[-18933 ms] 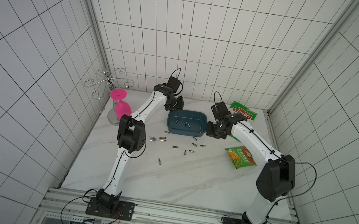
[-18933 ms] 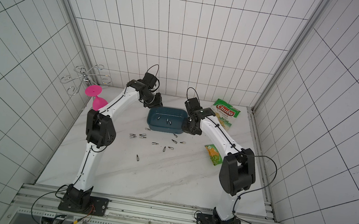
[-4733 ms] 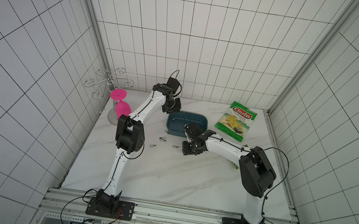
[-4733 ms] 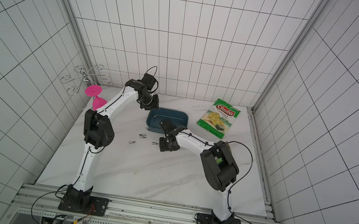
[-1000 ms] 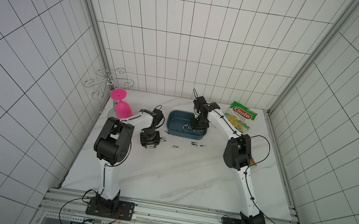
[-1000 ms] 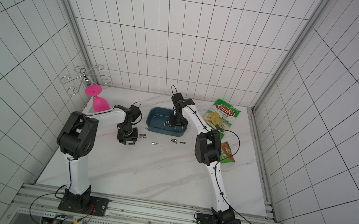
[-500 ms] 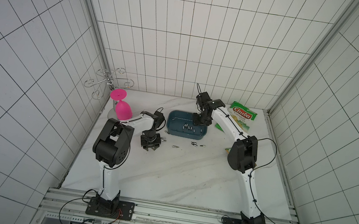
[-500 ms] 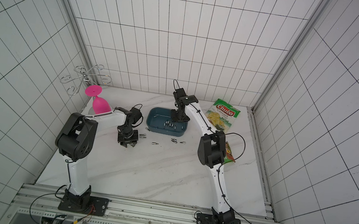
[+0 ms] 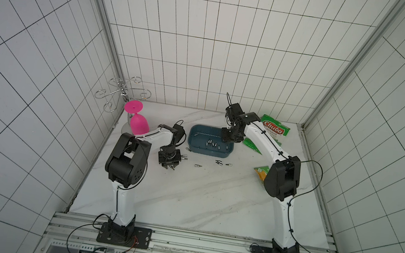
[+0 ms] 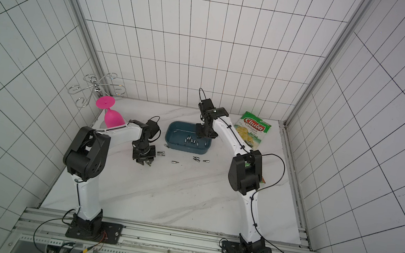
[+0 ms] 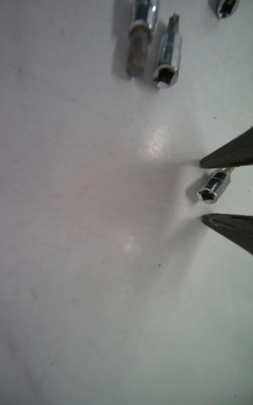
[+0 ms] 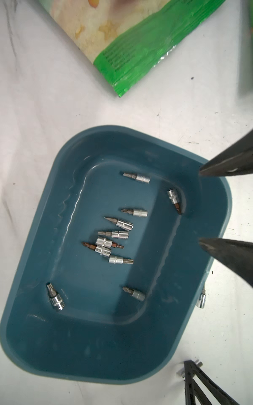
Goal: Put the bit on the desktop into the storage box
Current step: Pick up the screwdriver bit from the center of the board.
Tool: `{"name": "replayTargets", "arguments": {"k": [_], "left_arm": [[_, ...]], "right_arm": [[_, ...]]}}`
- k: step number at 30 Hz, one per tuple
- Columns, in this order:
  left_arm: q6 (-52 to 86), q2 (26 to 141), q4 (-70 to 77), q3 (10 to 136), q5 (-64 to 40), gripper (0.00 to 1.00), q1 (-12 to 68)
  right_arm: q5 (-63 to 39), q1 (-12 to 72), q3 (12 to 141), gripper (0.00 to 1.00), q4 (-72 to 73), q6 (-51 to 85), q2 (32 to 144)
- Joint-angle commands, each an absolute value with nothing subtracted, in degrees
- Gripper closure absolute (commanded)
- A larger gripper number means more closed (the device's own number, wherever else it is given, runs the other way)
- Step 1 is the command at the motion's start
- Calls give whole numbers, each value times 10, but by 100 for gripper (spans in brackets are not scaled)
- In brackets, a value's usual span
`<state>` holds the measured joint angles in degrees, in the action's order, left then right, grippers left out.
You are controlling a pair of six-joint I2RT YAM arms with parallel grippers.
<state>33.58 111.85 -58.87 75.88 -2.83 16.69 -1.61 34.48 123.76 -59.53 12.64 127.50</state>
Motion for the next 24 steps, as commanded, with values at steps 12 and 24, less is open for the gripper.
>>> {"name": "replayTargets", "arguments": {"k": [12, 24], "left_arm": [[322, 1135, -575, 773, -38, 84, 170], [317, 1100, -610, 803, -38, 100, 178]], "right_arm": [[23, 342, 1121, 51, -571, 137, 1153], [12, 342, 852, 45, -450, 169, 1007]]}}
